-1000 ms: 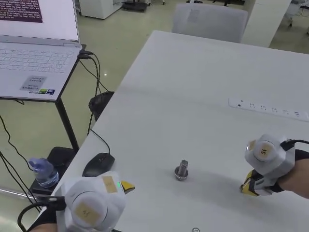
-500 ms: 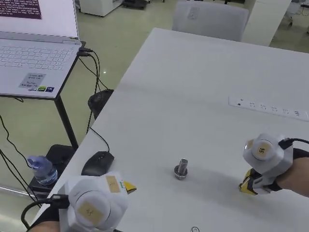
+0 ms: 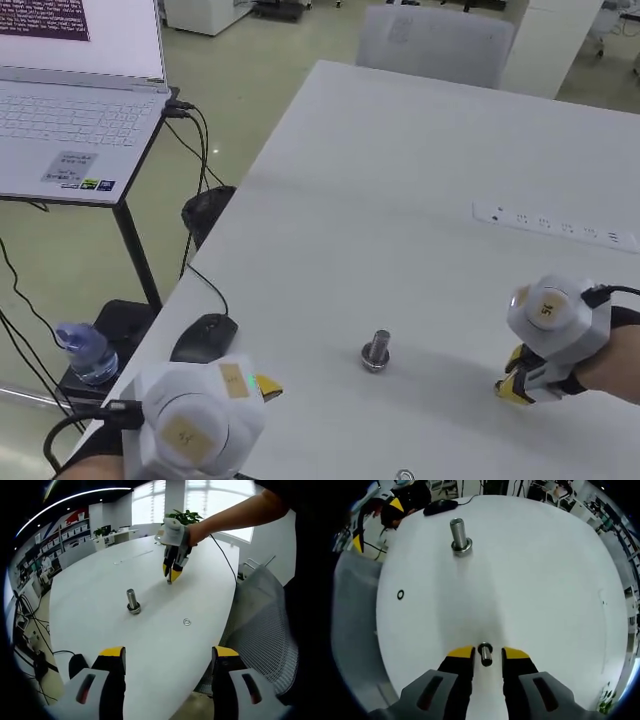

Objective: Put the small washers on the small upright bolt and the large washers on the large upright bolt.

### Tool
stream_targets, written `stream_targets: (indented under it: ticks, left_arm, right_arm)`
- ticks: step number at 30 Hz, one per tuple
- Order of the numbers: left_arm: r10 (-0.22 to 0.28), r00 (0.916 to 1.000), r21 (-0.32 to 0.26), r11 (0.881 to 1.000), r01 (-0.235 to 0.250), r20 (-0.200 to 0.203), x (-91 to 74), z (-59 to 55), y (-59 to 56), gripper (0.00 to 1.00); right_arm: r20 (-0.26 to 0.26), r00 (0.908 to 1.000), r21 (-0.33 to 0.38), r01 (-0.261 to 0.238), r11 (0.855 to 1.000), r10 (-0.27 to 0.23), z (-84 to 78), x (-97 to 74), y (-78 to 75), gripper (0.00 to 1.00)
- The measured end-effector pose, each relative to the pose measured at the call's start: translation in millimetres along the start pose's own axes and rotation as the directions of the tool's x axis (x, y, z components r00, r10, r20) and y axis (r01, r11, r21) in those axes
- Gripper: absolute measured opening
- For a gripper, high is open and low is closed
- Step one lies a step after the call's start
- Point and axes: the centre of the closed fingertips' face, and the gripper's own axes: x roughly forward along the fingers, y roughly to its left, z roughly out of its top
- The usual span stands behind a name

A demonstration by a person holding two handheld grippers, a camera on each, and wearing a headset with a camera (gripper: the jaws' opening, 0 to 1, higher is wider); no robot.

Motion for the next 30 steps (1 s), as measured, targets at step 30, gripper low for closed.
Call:
stream_targets:
  ticks: [30]
  left_arm:
    - [-0.013, 0.9988, 0.032, 0.999, 0.011, 0.048, -17.3, 15.6, -13.5, 0.75]
  right_arm:
    - [0.093, 0.9946, -0.133, -0.033, 0.991, 0.046, 71.3, -33.2, 67.0, 0.27]
